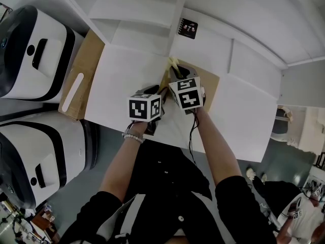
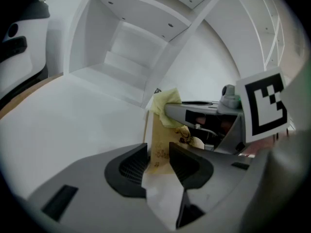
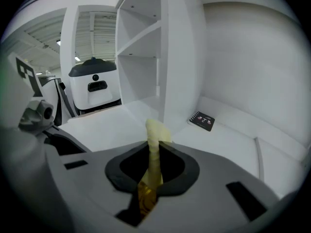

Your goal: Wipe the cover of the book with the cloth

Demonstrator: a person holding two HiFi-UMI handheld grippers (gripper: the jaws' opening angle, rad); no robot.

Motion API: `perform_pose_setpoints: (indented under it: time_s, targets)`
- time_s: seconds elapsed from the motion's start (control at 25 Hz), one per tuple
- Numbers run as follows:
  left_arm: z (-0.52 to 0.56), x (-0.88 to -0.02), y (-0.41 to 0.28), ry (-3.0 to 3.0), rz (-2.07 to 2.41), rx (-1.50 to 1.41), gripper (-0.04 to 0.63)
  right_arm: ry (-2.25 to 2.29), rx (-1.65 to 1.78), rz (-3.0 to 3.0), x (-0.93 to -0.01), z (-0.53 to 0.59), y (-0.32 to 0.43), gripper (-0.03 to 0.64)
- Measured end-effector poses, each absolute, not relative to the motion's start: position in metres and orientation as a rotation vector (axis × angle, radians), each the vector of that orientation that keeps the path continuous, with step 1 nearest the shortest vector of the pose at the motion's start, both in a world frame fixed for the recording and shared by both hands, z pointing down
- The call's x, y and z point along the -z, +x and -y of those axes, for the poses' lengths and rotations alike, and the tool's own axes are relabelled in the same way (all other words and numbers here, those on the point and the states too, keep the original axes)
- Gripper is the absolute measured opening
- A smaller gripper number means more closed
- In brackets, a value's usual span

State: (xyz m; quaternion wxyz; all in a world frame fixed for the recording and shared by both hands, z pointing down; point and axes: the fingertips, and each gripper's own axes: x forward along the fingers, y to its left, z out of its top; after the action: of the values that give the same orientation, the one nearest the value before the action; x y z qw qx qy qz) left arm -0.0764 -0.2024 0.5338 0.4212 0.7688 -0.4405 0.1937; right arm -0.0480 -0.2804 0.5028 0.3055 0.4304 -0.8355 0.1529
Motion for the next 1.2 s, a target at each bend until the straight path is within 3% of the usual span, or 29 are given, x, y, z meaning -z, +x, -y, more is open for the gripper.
perform_pose_setpoints:
  time_s: [0.44, 1.2]
  targets:
    - [0.202, -0.535, -0.077, 1.896, 1.132, -0.464, 0.143, 1.195, -0.413, 2.137, -0.51, 0.29, -0.03, 0.038]
    - [0.202, -0.535, -0.078, 1.888, 1.168, -0.467, 0.143, 1.445, -0.514, 1.993, -0.51, 0.267, 0.094, 0.038]
